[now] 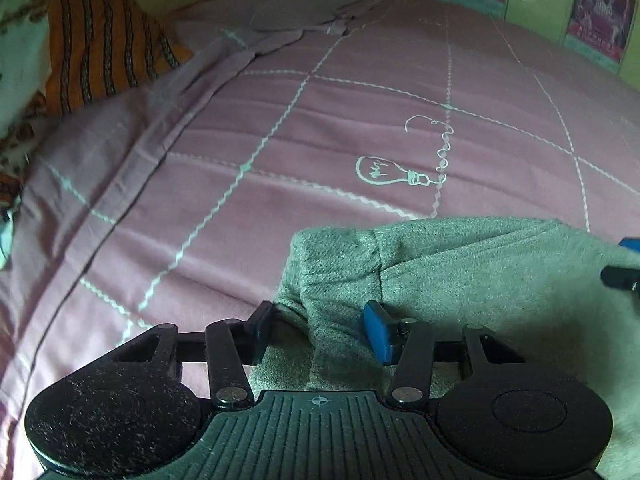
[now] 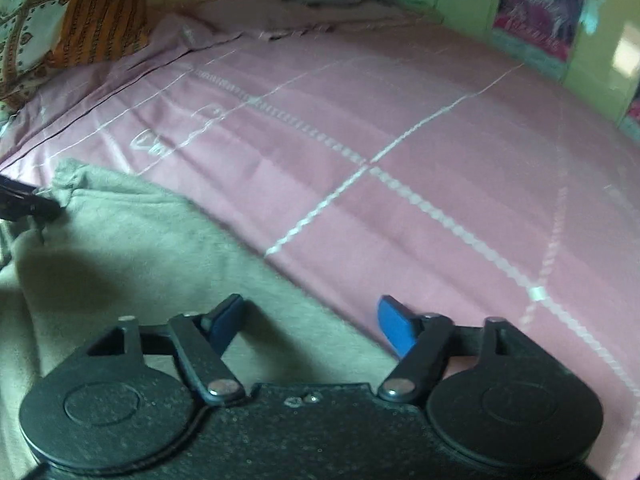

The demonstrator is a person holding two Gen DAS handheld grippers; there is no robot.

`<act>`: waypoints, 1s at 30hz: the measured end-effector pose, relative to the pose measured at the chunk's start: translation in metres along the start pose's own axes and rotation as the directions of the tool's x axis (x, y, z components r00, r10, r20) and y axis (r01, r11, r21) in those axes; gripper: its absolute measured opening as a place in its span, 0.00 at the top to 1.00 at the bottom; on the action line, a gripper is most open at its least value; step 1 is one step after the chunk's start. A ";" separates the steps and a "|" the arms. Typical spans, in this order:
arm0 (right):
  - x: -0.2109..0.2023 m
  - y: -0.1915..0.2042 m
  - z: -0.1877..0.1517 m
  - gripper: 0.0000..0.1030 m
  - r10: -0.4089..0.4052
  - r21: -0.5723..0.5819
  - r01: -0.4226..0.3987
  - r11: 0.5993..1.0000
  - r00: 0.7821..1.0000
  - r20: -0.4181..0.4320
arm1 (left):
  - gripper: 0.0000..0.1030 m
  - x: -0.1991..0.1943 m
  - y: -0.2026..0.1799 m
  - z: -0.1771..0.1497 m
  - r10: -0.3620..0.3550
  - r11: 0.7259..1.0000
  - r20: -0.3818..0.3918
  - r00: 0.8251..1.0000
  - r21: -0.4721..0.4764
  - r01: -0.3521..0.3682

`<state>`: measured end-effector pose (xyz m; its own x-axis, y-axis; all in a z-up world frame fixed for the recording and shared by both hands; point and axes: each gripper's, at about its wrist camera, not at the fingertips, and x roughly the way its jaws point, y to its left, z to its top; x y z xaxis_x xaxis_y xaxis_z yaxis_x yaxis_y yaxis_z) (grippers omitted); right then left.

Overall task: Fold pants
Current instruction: 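Grasp the grey sweatpants edge with the left gripper while the right gripper grasps beside it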

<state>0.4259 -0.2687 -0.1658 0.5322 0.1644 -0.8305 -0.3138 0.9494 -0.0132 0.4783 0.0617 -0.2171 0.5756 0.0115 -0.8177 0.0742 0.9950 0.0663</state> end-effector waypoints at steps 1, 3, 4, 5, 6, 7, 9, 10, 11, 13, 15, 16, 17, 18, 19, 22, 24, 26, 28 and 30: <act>-0.001 0.004 0.000 0.82 0.020 -0.017 -0.020 1.000 1.000 0.005 | 0.60 -0.003 0.001 -0.001 0.011 1.000 0.008 1.000 -0.003 -0.011; -0.005 0.014 0.001 0.91 0.030 -0.041 -0.030 0.999 1.000 0.000 | 0.72 -0.010 0.002 -0.002 0.041 0.999 0.029 0.999 -0.013 -0.041; -0.010 0.020 -0.001 0.94 0.017 -0.060 -0.016 0.998 1.000 0.008 | 0.77 -0.015 0.002 -0.002 0.058 0.998 0.038 0.998 -0.011 -0.057; -0.018 0.027 -0.004 0.94 0.009 -0.077 -0.008 0.997 1.000 0.020 | 0.79 -0.020 0.003 -0.003 0.063 0.998 0.045 0.997 -0.015 -0.062; -0.029 0.030 -0.007 0.94 0.010 -0.082 -0.007 0.997 0.999 0.039 | 0.80 -0.027 0.006 -0.004 0.062 0.998 0.052 0.997 -0.023 -0.061; -0.046 0.036 -0.012 0.94 0.014 -0.084 -0.008 0.996 0.997 0.074 | 0.82 -0.036 0.008 -0.005 0.060 0.998 0.061 0.996 -0.030 -0.058; -0.088 0.049 -0.024 0.94 0.046 -0.094 -0.033 0.995 0.990 0.136 | 0.87 -0.058 0.015 -0.010 0.050 0.998 0.083 0.995 -0.043 -0.046; -0.111 0.058 -0.034 0.94 0.060 -0.109 -0.043 0.993 0.986 0.155 | 0.99 -0.069 0.018 -0.014 0.050 0.998 0.084 0.995 -0.045 -0.046; -0.131 0.067 -0.045 0.94 0.069 -0.123 -0.049 0.991 0.983 0.171 | 0.99 -0.081 0.021 -0.021 0.035 0.998 0.079 0.996 -0.058 -0.030; -0.168 0.087 -0.072 0.94 0.088 -0.142 -0.062 0.988 0.978 0.186 | 0.99 -0.104 0.026 -0.038 0.026 0.997 0.075 0.997 -0.070 -0.021; -0.193 0.108 -0.103 0.94 0.100 -0.136 -0.076 0.988 0.978 0.181 | 0.99 -0.124 0.029 -0.061 0.018 0.998 0.062 0.998 -0.064 -0.014; -0.198 0.118 -0.118 0.94 0.110 -0.124 -0.090 0.988 0.980 0.165 | 0.99 -0.132 0.032 -0.073 0.010 0.997 0.046 0.999 -0.078 -0.006; -0.200 0.130 -0.131 0.94 0.115 -0.112 -0.098 0.989 0.982 0.153 | 0.99 -0.139 0.036 -0.086 -0.003 0.996 0.027 1.000 -0.094 0.006; -0.204 0.139 -0.147 0.94 0.122 -0.100 -0.108 0.989 0.983 0.141 | 0.99 -0.144 0.038 -0.099 -0.013 0.994 0.007 1.000 -0.105 0.014; -0.203 0.149 -0.163 0.94 0.130 -0.084 -0.121 0.989 0.984 0.121 | 0.99 -0.148 0.040 -0.110 -0.019 0.993 -0.009 1.000 -0.116 0.018; -0.189 0.178 -0.200 0.82 0.102 -0.061 -0.097 0.993 0.992 0.069 | 0.99 -0.153 0.052 -0.140 -0.065 0.984 -0.093 0.994 -0.170 0.048; -0.184 0.182 -0.210 0.80 0.079 -0.021 -0.078 0.997 0.995 0.061 | 0.99 -0.158 0.064 -0.157 -0.093 0.971 -0.136 0.986 -0.233 0.060; -0.193 0.177 -0.209 0.78 0.078 0.035 -0.081 0.996 0.994 0.077 | 0.98 -0.167 0.074 -0.165 -0.103 0.962 -0.146 0.984 -0.266 0.061; -0.210 0.167 -0.210 0.70 0.091 0.117 -0.103 0.988 0.991 0.102 | 0.95 -0.179 0.085 -0.171 -0.124 0.946 -0.133 0.983 -0.315 0.077; -0.221 0.156 -0.213 0.65 0.083 0.183 -0.103 0.978 0.990 0.117 | 0.69 -0.188 0.089 -0.177 -0.172 0.922 -0.117 0.978 -0.368 0.118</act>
<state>0.0916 -0.2144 -0.1030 0.5925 0.2725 -0.7581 -0.2175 0.9602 0.1752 0.2331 0.1654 -0.1588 0.4549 -0.1481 -0.8781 -0.1637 0.9554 -0.2460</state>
